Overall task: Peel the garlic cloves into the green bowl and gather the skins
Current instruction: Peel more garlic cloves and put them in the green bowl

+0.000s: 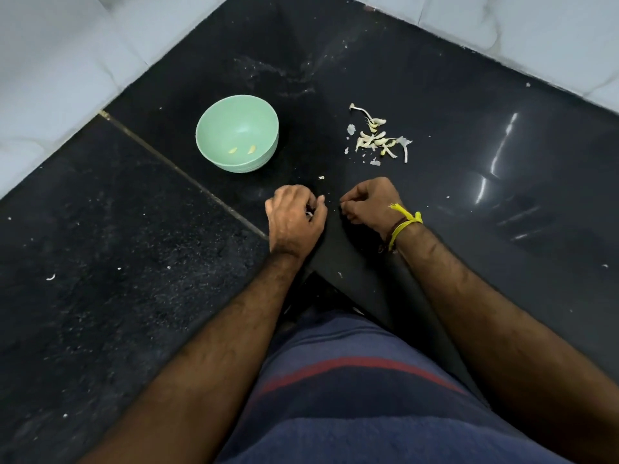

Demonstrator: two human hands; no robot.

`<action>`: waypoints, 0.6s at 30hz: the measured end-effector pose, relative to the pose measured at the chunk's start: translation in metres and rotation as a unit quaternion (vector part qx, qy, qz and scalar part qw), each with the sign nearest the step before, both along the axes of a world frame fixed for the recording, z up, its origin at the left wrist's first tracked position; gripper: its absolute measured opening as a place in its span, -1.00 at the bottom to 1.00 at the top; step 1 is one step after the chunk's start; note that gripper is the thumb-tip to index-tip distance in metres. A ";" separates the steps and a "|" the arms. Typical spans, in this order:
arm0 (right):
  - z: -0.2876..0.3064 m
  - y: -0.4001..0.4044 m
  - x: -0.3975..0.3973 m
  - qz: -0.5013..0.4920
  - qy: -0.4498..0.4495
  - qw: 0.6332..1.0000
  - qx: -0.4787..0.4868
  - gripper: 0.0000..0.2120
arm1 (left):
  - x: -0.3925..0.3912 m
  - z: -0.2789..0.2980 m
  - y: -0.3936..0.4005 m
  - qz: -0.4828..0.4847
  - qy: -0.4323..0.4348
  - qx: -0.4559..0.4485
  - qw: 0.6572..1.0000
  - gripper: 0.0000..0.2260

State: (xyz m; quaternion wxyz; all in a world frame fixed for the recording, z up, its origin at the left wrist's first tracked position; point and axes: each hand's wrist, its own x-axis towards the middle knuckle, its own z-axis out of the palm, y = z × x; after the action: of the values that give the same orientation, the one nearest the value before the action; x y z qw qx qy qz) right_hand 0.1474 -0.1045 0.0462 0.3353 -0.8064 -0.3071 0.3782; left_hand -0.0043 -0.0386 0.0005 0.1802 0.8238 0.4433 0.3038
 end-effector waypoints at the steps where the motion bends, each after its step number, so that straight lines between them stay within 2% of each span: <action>1: 0.001 0.001 0.001 0.007 0.002 1.000 -0.007 -0.82 | 0.000 -0.001 0.001 -0.005 0.004 0.006 1.000 -0.86; 3: 0.004 0.003 0.001 0.022 0.001 0.999 -0.023 -0.84 | 0.000 -0.004 0.002 -0.012 0.013 0.013 1.000 -0.93; 11: 0.008 0.008 0.002 0.076 -0.052 0.994 -0.051 -0.81 | 0.000 -0.006 0.002 -0.021 0.010 0.020 1.000 -0.94; 15: 0.014 0.005 0.002 0.106 -0.079 0.990 -0.047 -0.93 | 0.000 -0.005 0.002 -0.021 0.013 0.021 0.999 -0.94; 18: 0.016 0.002 0.004 0.108 -0.081 0.989 -0.054 -0.93 | 0.000 -0.005 0.001 -0.022 0.017 0.022 0.999 -0.95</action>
State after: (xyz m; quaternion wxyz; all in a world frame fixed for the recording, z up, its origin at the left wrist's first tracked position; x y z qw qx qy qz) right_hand 0.1509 -0.1020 0.0626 0.2223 -0.8137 -0.3973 0.3614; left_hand -0.0041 -0.0372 -0.0043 0.1611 0.8422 0.4212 0.2956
